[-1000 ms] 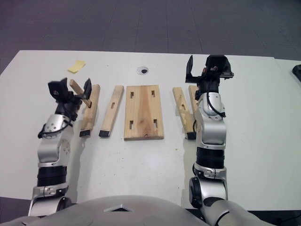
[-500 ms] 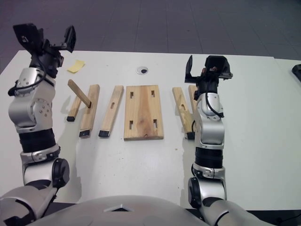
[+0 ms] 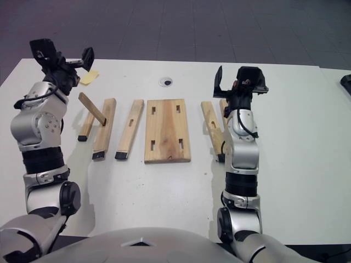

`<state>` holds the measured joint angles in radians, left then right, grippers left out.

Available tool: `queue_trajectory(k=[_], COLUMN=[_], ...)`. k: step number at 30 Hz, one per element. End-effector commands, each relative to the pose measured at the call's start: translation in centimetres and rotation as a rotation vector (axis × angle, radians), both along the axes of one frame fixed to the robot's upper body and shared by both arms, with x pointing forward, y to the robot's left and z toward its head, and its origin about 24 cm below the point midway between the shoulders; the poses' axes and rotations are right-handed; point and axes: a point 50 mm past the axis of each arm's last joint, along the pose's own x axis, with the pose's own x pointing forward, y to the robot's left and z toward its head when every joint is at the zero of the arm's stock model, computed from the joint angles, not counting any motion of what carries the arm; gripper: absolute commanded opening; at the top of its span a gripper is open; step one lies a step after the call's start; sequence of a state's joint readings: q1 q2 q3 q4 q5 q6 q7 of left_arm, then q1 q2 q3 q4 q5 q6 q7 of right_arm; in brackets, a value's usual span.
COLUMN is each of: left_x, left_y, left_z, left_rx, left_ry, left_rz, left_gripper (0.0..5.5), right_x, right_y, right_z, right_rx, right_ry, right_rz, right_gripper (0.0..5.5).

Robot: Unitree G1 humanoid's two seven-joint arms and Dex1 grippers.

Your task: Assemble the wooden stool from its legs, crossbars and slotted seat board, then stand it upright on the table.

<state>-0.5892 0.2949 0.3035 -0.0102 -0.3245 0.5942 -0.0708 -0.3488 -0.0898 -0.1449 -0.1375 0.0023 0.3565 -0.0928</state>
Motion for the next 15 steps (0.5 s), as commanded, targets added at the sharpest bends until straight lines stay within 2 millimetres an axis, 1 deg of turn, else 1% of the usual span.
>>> queue_trajectory(k=[1, 2, 3, 4, 5, 7, 9, 10, 11, 12, 13, 15], left_x=[0.5, 0.5, 0.6, 0.7, 0.8, 0.4, -1.0, -1.9, -2.6, -3.1, -3.3, -2.9], left_y=[0.3, 0.2, 0.0, -0.3, -0.5, -0.9, -1.2, -1.5, -1.6, -1.9, -2.0, -2.2], left_z=[5.5, 6.1, 6.1, 5.6, 4.2, 0.2, -5.0, -7.2, -8.8, -10.0, -10.7, -10.5], left_rx=[-0.032, -0.026, -0.013, 0.010, 0.028, 0.073, 0.114, 0.131, 0.140, 0.140, 0.141, 0.125], left_ry=[-0.213, -0.232, -0.229, -0.206, -0.147, -0.004, 0.172, 0.243, 0.297, 0.328, 0.344, 0.308], left_rz=[0.009, 0.000, -0.007, -0.011, -0.016, -0.019, -0.015, -0.024, -0.027, -0.038, -0.042, -0.059], left_gripper=[5.38, 5.38, 5.38, 5.38, 5.38, 5.38, 5.38, 5.38, 5.38, 5.38, 5.38, 5.38], right_x=[-0.1, 0.0, 0.0, 0.0, 0.0, 0.0, -0.1, -0.2, -0.3, -0.4, -0.4, -0.2], right_y=[0.0, -0.1, -0.1, -0.1, -0.1, -0.1, -0.3, -0.6, -0.7, -0.9, -1.0, -1.1], right_z=[-0.1, 0.0, 0.0, 0.1, 0.1, 0.1, -0.1, -0.2, -0.3, -0.4, -0.4, -0.4], right_rx=[0.001, 0.000, 0.000, -0.001, -0.002, -0.003, -0.005, -0.004, -0.005, -0.006, -0.007, -0.010], right_ry=[0.002, 0.001, 0.000, -0.001, -0.001, 0.000, 0.007, 0.012, 0.018, 0.021, 0.024, 0.026], right_rz=[-0.006, -0.007, -0.007, -0.008, -0.008, -0.006, -0.013, -0.021, -0.025, -0.028, -0.030, -0.028], right_gripper=[5.40, 5.40, 5.40, 5.40, 5.40, 5.40, 5.40, 5.40, 5.40, 5.40, 5.40, 5.40])
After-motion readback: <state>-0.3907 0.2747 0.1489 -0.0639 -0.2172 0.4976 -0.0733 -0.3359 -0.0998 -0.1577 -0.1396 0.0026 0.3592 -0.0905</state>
